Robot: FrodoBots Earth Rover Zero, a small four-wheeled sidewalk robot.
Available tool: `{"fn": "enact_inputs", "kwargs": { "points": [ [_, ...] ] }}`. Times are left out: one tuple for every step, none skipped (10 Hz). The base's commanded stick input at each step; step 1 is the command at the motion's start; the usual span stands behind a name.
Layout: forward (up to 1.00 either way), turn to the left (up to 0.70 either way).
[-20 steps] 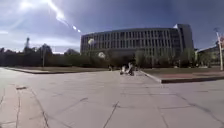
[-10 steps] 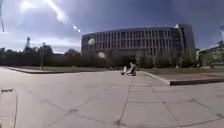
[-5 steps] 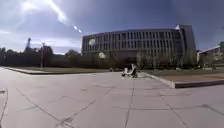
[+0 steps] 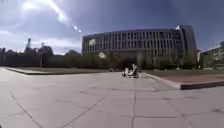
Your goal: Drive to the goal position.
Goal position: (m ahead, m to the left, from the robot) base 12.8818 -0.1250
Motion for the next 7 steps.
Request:
{"fn": "enact_inputs", "kwargs": {
  "points": [
    [0.5, 0.0],
    [0.5, 0.0],
    [0.5, 0.0],
    [0.5, 0.0],
    [0.5, 0.0],
    [0.5, 0.0],
    [0.5, 0.0]
  ]
}}
